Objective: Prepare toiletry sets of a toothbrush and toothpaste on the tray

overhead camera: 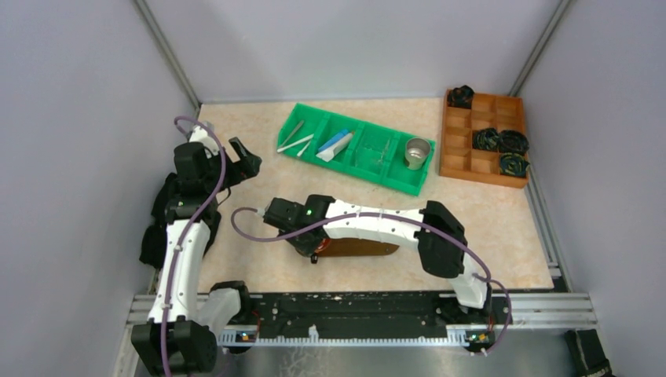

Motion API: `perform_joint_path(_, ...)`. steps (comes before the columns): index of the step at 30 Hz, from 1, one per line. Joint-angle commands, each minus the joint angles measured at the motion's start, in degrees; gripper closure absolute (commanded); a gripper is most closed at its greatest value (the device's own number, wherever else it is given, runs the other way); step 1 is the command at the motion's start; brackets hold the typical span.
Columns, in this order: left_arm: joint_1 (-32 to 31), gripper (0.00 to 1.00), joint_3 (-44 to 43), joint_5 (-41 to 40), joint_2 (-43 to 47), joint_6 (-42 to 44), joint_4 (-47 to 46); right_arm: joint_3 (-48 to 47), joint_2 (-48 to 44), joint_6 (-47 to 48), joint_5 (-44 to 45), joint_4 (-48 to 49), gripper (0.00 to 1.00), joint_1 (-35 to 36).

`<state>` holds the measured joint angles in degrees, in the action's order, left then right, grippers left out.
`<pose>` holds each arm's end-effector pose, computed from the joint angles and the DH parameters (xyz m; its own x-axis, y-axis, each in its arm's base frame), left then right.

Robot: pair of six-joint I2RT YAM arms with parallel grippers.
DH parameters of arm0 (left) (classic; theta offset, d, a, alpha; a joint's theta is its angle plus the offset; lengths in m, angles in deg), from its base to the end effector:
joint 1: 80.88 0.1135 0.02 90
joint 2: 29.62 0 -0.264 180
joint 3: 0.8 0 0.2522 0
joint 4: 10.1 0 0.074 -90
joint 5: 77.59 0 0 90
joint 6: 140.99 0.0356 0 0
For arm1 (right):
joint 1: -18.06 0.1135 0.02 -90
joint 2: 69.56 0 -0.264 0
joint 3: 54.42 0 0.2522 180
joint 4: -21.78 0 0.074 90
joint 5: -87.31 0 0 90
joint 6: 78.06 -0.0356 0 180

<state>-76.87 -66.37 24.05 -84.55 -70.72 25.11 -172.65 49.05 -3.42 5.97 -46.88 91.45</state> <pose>0.2152 0.0079 0.3309 -0.4291 -0.3615 -0.8277 -0.0322 0.9219 -0.3860 0.1302 0.4179 0.2416 -0.5043 -0.7744 -0.3822 -0.8280 0.5593 -0.0408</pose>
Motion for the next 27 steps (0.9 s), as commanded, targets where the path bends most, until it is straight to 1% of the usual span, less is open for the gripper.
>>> perform_joint_path(1, 0.62, 0.01, 0.23, 1.16, 0.33, -0.05, -0.76, -2.86, 0.90, 0.51, 0.48, -0.22, 0.85, 0.81)
perform_joint_path(3, 0.60, 0.01, 0.06, 1.30, 0.41, -0.14, -0.72, -2.85, 1.05, 0.50, 1.27, -0.46, 0.78, 0.86)
perform_joint_path(5, 0.62, 0.01, 0.04, 1.37, 0.51, -0.14, -0.79, -3.00, 1.31, 0.50, 1.57, -0.63, 0.76, 0.80)
perform_joint_path(8, 0.64, 0.01, 0.11, 1.46, 0.66, -0.07, -0.70, -3.02, 1.34, 0.50, 1.88, -0.55, 0.69, 0.85)
perform_joint_path(10, 0.63, 0.01, 0.20, 1.57, 0.70, -0.05, -0.71, -3.11, 1.23, 0.39, 2.03, -0.65, 0.69, 0.85)
perform_joint_path(11, 0.59, 0.01, 0.29, 1.60, 0.77, -0.05, -0.78, -3.16, 1.15, 0.33, 2.08, -0.66, 0.68, 0.87)
perform_joint_path(14, 0.60, 0.01, 0.39, 1.72, 0.73, -0.05, -0.81, -3.24, 0.27, -0.07, 3.47, -0.65, 0.58, 0.84)
perform_joint_path(15, 0.61, 0.01, 0.39, 1.74, 0.77, -0.05, -0.90, -3.24, -0.22, -0.29, 4.12, -0.54, 0.57, 0.79)
perform_joint_path(17, 0.57, 0.01, 0.37, 1.80, 0.74, -0.05, -0.93, -3.42, -1.82, -0.99, 5.68, 0.06, 0.56, 0.79)
perform_joint_path(19, 0.60, 0.01, 0.61, 1.72, 0.76, -0.05, -1.00, -3.99, -3.95, -1.82, 7.90, 0.80, 0.47, 0.81)
perform_joint_path(20, 0.57, 0.01, 0.72, 1.84, 0.72, -0.09, -1.10, -4.57, -4.99, -2.18, 8.57, 1.10, 0.45, 0.80)
perform_joint_path(24, 0.61, 0.01, 0.88, 1.83, 0.96, -0.05, -1.07, -6.30, -9.68, -3.32, 12.06, 1.62, 0.42, 0.82)
perform_joint_path(27, 0.62, 0.01, 0.91, 1.87, 1.06, -0.05, -1.14, -5.19, -14.39, -4.58, 18.63, 1.07, 0.39, -0.26)
